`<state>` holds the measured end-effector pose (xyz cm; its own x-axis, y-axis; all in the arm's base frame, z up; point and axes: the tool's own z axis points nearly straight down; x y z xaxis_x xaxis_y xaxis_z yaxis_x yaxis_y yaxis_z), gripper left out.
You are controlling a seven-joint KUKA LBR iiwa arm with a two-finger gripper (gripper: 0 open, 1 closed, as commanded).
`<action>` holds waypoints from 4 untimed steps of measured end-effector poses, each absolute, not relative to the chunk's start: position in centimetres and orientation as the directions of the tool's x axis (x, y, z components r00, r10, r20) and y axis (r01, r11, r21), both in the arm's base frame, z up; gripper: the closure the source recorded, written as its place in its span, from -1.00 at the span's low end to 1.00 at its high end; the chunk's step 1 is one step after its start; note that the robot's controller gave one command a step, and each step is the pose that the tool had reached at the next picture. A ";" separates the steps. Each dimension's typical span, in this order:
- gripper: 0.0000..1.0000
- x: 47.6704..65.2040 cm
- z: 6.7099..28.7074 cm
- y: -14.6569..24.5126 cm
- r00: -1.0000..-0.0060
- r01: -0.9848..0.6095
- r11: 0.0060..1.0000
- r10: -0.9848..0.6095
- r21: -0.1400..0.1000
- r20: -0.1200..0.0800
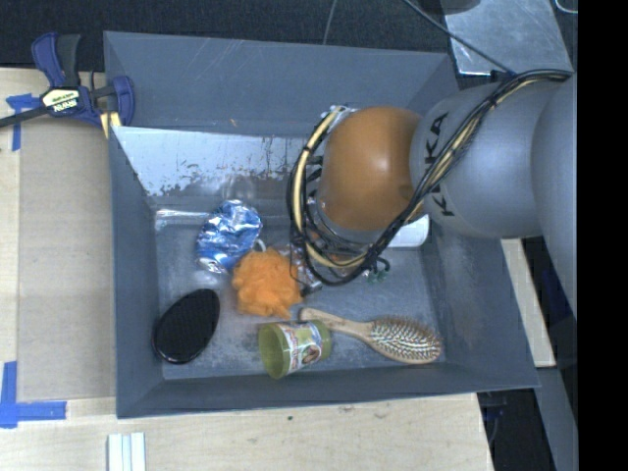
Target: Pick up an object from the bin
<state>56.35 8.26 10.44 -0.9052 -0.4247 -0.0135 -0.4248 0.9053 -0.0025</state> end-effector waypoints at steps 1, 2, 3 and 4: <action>-1.00 56.5 10.3 7.9 -0.908 -0.419 0.908 -0.419 -0.005 -0.013; 1.00 56.5 10.3 7.9 -0.908 -0.418 0.909 -0.418 -0.005 -0.013; 1.00 56.7 13.4 10.5 -0.903 -0.430 0.903 -0.430 -0.006 -0.020; 1.00 56.7 13.2 10.3 -0.904 -0.427 0.904 -0.427 -0.005 -0.016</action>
Offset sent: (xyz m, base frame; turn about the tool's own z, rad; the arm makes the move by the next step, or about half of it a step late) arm 0.0000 0.0000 0.0000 0.0000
